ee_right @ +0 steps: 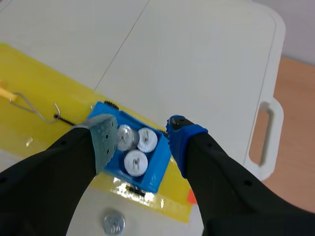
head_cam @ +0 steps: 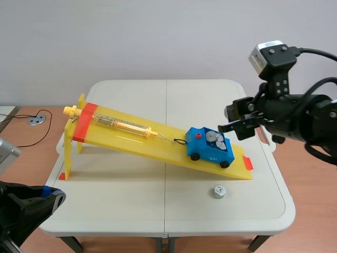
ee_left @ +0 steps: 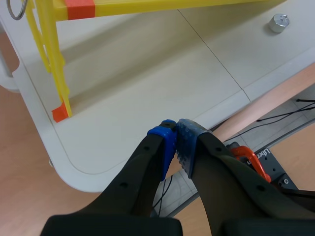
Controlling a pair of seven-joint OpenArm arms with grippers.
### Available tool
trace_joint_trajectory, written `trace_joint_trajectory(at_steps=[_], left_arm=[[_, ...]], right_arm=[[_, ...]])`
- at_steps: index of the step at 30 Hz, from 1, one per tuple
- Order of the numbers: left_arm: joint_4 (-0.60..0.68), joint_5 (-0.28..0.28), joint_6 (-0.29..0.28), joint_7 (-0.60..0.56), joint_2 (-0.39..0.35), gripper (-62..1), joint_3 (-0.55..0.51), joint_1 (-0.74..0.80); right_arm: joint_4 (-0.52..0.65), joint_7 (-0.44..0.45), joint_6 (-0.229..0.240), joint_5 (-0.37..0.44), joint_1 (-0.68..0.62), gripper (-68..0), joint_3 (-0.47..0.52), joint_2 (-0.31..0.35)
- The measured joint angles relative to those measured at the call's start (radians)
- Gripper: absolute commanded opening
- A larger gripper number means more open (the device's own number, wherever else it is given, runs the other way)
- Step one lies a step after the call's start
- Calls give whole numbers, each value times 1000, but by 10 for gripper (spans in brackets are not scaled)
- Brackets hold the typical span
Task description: Place the four metal weights on the blue cart on the ramp.
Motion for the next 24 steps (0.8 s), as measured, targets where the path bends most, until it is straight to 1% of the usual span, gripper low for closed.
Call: trace_joint_trajectory(at_steps=[3, 9, 13, 16, 20, 24], left_arm=[[0, 0, 0, 0, 0, -581, 0, 0], [0, 0, 0, 0, 0, -581, 0, 0], [0, 0, 0, 0, 0, -581, 0, 0], [0, 0, 0, 0, 0, -581, 0, 0], [0, 0, 0, 0, 0, -581, 0, 0], [0, 0, 0, 0, 0, -581, 0, 0]], right_arm=[[57, -32, 35, 55, -71, -392, 48, 45], [162, -98, 85, 146, -215, -392, 167, 118], [220, -133, 117, 212, -301, -392, 263, 153], [242, -150, 144, 259, -350, -392, 327, 169], [244, -149, 158, 272, -391, -392, 377, 169], [241, -139, 175, 258, -397, -393, 370, 169]])
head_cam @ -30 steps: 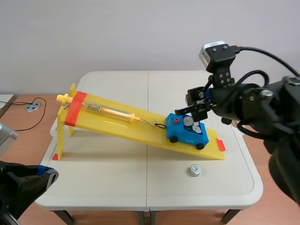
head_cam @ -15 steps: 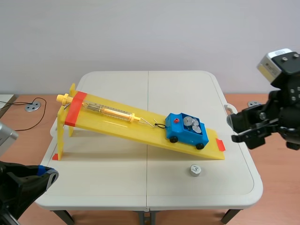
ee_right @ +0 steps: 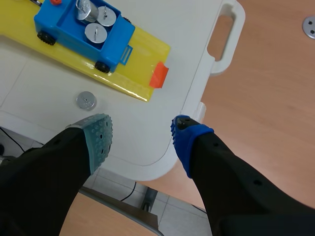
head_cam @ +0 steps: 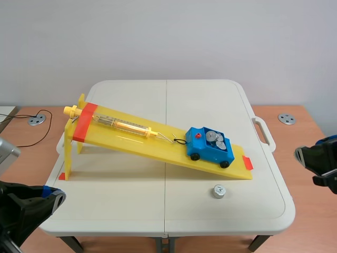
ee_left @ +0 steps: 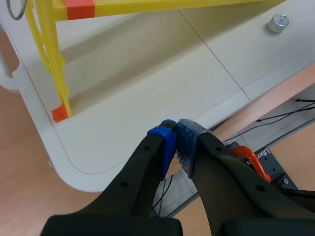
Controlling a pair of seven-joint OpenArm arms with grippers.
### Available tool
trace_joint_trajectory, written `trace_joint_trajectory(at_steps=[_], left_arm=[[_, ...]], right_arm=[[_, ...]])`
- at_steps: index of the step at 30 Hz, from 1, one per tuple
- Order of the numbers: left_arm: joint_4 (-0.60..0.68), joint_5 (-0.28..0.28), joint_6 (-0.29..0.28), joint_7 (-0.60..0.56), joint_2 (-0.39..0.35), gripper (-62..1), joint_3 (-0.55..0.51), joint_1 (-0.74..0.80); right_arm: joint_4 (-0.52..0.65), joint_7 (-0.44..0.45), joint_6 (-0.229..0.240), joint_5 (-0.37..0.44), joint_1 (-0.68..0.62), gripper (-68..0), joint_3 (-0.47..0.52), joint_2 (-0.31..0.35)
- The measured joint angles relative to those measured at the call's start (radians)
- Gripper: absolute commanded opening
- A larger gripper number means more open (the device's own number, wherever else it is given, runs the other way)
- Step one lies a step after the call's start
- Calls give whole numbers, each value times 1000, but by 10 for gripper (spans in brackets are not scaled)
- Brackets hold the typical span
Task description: Place the four metal weights on the blue cart on the ramp.
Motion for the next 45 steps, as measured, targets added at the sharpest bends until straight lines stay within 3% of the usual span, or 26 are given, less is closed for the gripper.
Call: trace_joint_trajectory(at_steps=[11, 19, 32, 45], left_arm=[[0, 0, 0, 0, 0, -581, 0, 0], [0, 0, 0, 0, 0, -581, 0, 0], [0, 0, 0, 0, 0, -581, 0, 0], [0, 0, 0, 0, 0, -581, 0, 0]], right_arm=[[-189, 145, 1, -186, 60, -393, -217, -3], [-330, 195, 1, -296, 165, -393, -328, -91], [-535, 268, -2, -394, 286, -398, -407, -165], [-607, 309, -30, -458, 346, -398, -502, -188]])
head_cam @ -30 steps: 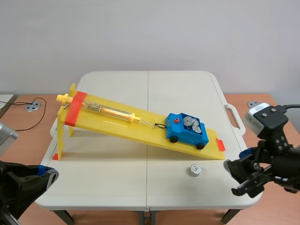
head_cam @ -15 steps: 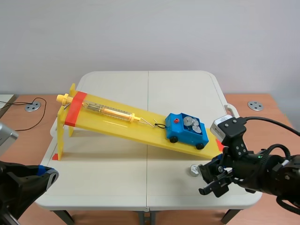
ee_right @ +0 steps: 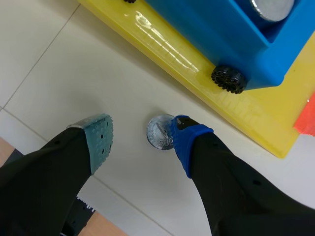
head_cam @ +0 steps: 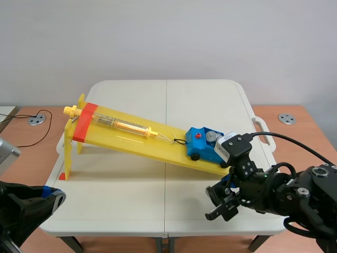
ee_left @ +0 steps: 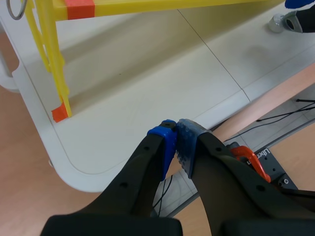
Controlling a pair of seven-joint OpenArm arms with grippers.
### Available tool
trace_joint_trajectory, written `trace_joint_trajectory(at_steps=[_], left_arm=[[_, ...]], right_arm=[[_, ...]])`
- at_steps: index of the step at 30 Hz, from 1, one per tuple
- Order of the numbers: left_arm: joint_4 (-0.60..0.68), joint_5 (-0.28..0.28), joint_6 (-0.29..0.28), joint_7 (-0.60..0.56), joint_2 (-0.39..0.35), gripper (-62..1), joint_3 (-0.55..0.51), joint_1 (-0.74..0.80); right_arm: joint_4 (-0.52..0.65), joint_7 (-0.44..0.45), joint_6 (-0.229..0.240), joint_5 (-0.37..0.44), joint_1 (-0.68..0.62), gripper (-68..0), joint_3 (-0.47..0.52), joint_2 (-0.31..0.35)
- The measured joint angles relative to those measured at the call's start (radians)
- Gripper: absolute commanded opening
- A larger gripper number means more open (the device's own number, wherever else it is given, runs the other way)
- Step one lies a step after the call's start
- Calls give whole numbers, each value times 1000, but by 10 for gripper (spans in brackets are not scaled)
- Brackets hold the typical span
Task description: Place the four metal weights on the blue cart on the ramp.
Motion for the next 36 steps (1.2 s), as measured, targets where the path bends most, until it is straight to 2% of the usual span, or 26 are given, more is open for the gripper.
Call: trace_joint_trajectory(at_steps=[5, 12, 19, 25, 36], left_arm=[[0, 0, 0, 0, 0, -581, 0, 0], [0, 0, 0, 0, 0, -581, 0, 0], [0, 0, 0, 0, 0, -581, 0, 0], [0, 0, 0, 0, 0, -581, 0, 0], [0, 0, 0, 0, 0, -581, 0, 0]], right_arm=[[0, 0, -17, -6, 0, -398, 0, 0], [-4, 27, -18, -18, 2, -406, 0, -1], [-63, 47, -19, -27, 26, -406, -23, -17], [-105, 72, -38, -29, 43, -419, -46, -17], [-109, 74, -45, -32, 44, -642, -46, -17]])
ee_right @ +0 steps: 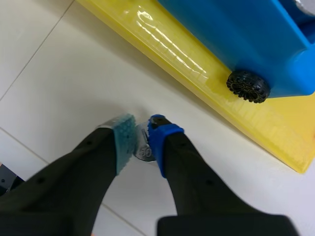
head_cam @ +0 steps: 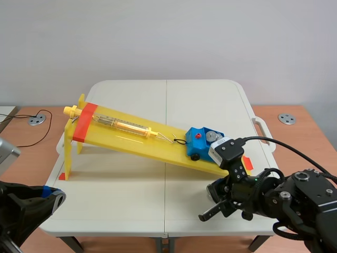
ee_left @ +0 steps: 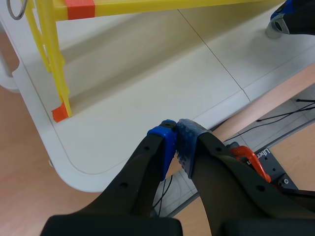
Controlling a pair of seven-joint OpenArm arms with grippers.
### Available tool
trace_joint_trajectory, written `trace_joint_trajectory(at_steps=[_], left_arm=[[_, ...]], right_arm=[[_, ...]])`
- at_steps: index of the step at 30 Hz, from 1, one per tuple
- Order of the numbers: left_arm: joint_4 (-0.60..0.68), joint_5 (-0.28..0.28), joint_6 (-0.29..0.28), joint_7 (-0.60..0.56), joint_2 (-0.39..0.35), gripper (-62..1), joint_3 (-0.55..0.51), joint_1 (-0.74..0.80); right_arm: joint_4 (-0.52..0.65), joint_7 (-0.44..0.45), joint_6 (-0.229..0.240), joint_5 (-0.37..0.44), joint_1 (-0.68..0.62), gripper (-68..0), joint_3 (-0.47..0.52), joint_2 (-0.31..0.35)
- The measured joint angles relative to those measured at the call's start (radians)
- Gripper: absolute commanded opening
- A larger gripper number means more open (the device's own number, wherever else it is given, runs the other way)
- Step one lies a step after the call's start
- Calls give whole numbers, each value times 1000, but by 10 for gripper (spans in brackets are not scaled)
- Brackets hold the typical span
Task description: Place the four metal weights on the blue cart on the ramp.
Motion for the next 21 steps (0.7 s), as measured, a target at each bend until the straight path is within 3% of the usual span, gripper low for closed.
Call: trace_joint_trajectory(at_steps=[7, 11, 16, 21], left_arm=[[0, 0, 0, 0, 0, -581, 0, 0], [0, 0, 0, 0, 0, -581, 0, 0], [0, 0, 0, 0, 0, -581, 0, 0], [0, 0, 0, 0, 0, -581, 0, 0]], right_arm=[[0, 0, 3, 2, 0, -669, 0, 1], [25, -30, 8, 43, -10, -669, 0, 15], [189, -104, 8, 88, -94, -669, 15, 76], [406, -169, 8, 135, -206, -669, 101, 129]])
